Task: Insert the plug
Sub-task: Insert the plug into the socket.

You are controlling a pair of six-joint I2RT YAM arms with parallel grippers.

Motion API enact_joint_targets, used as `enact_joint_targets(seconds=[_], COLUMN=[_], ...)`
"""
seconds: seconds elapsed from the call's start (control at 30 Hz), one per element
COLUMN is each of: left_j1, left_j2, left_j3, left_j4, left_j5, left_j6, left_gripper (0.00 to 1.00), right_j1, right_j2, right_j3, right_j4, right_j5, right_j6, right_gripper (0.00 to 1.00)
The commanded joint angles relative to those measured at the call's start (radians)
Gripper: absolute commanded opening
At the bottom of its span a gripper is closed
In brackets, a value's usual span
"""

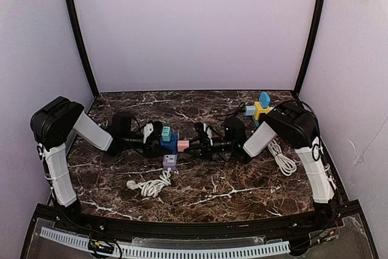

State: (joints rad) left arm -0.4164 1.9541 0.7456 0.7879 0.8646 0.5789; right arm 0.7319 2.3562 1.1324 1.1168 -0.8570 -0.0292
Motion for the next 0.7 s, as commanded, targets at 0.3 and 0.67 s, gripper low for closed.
enact_joint_targets(seconds=[0.3, 0.67], left_j1=[-0.195, -0.186], left_j2=[0.113, 0.096], left_j3=[-0.011, -0.046], left_j4=[-0.076, -0.043], left_j5=[-0.117, -0.131], left_j6=[0.03, 0.026], left_gripper=[0.01, 0.01], right_j1=[0.174, 0.134], right_j2=[-0.034, -0.143], right_j3=[0.18, 0.009], right_j4=[0.025, 0.088], right_j5=[0.264, 0.188], right_j6=[0.226, 0.095], right_gripper=[0.0, 0.37])
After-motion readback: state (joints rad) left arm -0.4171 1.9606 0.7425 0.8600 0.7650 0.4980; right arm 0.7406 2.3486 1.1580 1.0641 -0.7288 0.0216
